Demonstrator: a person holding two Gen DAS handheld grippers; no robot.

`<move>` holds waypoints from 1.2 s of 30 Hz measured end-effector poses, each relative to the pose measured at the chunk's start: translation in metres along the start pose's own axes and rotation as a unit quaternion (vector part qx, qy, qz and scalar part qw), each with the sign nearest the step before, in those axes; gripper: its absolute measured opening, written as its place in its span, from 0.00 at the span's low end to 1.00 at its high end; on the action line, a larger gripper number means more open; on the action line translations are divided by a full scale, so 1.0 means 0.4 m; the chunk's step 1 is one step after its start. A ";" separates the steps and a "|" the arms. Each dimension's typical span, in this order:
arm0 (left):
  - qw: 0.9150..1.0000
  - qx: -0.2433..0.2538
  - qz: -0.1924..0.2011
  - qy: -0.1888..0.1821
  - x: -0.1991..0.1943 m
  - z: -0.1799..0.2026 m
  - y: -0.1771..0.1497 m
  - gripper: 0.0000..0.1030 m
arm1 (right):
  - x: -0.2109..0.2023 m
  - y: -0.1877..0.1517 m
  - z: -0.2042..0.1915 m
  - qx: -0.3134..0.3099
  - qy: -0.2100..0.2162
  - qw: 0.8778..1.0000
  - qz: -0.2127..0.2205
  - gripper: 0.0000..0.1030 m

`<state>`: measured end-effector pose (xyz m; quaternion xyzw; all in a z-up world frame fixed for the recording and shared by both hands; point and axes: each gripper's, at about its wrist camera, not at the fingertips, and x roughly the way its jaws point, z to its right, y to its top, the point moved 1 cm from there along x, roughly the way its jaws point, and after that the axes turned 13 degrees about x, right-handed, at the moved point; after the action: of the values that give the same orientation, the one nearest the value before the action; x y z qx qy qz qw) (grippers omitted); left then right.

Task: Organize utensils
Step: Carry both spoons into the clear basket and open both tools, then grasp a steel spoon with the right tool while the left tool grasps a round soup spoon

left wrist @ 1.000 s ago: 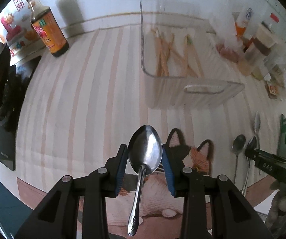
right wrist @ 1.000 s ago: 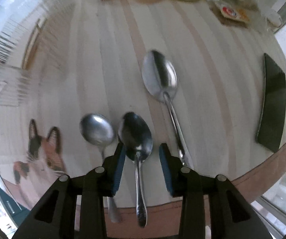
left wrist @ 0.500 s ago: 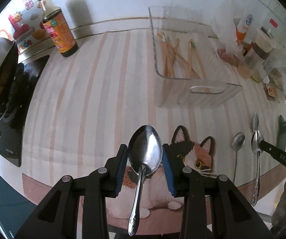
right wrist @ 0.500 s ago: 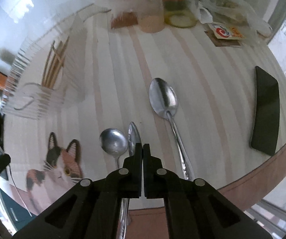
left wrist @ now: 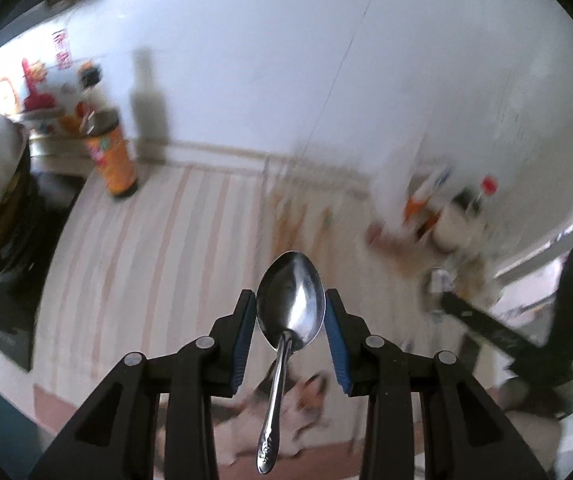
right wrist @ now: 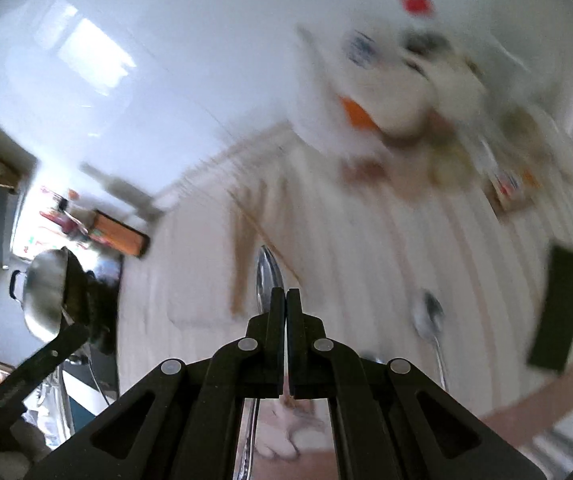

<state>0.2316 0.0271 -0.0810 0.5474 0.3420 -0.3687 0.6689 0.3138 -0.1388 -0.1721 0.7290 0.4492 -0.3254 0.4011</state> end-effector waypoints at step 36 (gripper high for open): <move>0.971 0.067 -0.126 0.194 0.369 0.140 -0.257 1.00 | 0.145 -0.018 0.374 -0.013 -0.168 0.982 -0.089 0.56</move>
<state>0.2185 -0.0588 -0.2483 0.6044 0.5060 -0.3592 0.4996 0.3126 -0.2451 -0.2923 0.6161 0.4423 -0.4717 0.4499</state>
